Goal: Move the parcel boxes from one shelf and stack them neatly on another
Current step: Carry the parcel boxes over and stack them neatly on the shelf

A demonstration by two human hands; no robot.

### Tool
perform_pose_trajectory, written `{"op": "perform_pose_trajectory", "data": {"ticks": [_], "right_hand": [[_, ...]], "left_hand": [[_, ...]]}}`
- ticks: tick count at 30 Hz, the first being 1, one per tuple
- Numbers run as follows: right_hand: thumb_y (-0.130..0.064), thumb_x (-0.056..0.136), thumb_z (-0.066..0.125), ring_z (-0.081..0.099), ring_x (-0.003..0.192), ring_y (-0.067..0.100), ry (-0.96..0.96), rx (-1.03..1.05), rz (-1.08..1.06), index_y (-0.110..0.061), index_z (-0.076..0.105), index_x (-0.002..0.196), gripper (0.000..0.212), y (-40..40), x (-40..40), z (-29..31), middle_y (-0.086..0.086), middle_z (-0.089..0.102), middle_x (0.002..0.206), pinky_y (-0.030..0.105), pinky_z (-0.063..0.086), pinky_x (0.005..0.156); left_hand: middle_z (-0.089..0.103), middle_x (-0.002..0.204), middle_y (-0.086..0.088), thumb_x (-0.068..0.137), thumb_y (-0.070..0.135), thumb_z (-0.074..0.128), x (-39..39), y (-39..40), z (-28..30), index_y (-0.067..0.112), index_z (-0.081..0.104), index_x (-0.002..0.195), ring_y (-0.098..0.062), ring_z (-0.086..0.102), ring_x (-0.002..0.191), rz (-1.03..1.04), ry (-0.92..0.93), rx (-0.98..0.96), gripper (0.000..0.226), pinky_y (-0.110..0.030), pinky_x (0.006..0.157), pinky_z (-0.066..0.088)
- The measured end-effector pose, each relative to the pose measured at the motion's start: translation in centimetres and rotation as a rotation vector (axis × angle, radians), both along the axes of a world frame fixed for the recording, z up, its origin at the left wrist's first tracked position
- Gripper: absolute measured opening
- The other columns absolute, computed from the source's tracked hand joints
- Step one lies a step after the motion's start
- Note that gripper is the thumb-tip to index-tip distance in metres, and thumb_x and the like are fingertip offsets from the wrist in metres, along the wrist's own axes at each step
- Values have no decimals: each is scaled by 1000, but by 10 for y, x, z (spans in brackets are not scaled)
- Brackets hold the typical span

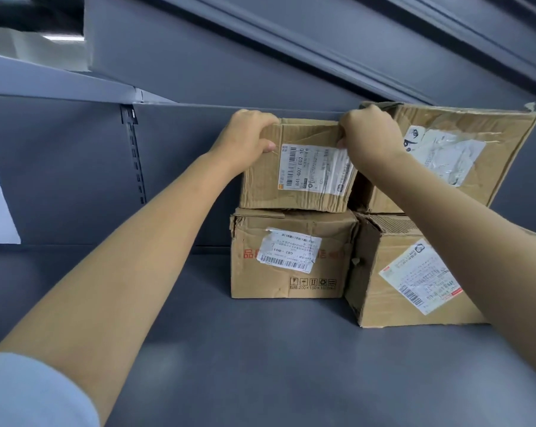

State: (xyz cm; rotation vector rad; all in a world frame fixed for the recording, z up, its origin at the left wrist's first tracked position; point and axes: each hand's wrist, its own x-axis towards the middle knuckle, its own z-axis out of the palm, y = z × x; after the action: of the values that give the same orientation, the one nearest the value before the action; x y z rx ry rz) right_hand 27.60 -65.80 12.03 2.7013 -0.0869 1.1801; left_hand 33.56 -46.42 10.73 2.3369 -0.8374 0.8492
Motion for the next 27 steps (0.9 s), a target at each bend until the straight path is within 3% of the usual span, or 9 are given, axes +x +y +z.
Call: {"op": "perform_pose_trajectory", "data": {"ticks": [3, 6, 13, 16, 18, 20, 23, 27], "right_hand": [[13, 81, 52, 59, 88, 46, 6, -5, -18, 6, 62, 95, 18, -3, 3, -3, 28, 61, 95, 37, 35, 63], [11, 80, 53, 59, 83, 47, -42, -9, 6, 6, 63, 91, 16, -8, 6, 0, 29, 60, 91, 37, 37, 62], [10, 85, 51, 58, 92, 47, 35, -1, -27, 7, 60, 98, 17, -3, 6, 0, 30, 61, 99, 38, 35, 65], [-6, 89, 58, 56, 102, 45, 101, 16, 7, 5, 57, 105, 20, -4, 3, -4, 26, 59, 111, 41, 38, 70], [-14, 90, 59, 50, 114, 40, 127, 25, 25, 4, 52, 113, 31, -6, -2, -7, 22, 55, 122, 43, 42, 83], [-11, 90, 54, 43, 123, 37, 87, 4, 69, 6, 48, 117, 32, -5, -7, -7, 24, 51, 126, 43, 36, 97], [-2, 90, 44, 36, 132, 34, 1, -11, 136, 7, 43, 126, 38, 0, -15, -6, 24, 46, 134, 40, 28, 108], [0, 91, 45, 25, 141, 31, 49, -5, 160, 3, 33, 140, 51, 8, -26, -12, 20, 35, 148, 37, 20, 114]], "left_hand": [[57, 127, -6, 85, 13, 66, 3, -3, -1, 12, 57, 126, -22, 42, 127, -26, -22, -29, 41, -33, 104, 31], [64, 119, -7, 83, 12, 68, 2, -4, 1, 11, 63, 118, -22, 53, 116, -68, -25, -77, 35, -31, 100, 38], [62, 119, -7, 84, 22, 67, 13, -2, -1, 19, 62, 118, -25, 52, 117, -8, -2, -71, 34, -42, 102, 38], [52, 135, -9, 91, 24, 59, 8, -7, -1, 16, 53, 129, -26, 38, 132, 95, -49, 70, 40, -44, 111, 27], [32, 152, -8, 95, 26, 52, 0, -9, -2, 17, 42, 138, -25, 16, 144, 169, -61, 192, 45, -49, 117, 9], [14, 158, -8, 96, 28, 49, -9, -6, -1, 21, 34, 143, -26, 0, 146, 212, -59, 246, 50, -56, 115, -1], [6, 159, -8, 95, 31, 51, -19, 1, 1, 23, 25, 147, -28, -5, 146, 240, -64, 268, 59, -60, 114, -1], [4, 159, -10, 93, 32, 54, -30, 8, 1, 23, 21, 148, -28, -7, 146, 240, -59, 275, 65, -59, 114, -1]]}}
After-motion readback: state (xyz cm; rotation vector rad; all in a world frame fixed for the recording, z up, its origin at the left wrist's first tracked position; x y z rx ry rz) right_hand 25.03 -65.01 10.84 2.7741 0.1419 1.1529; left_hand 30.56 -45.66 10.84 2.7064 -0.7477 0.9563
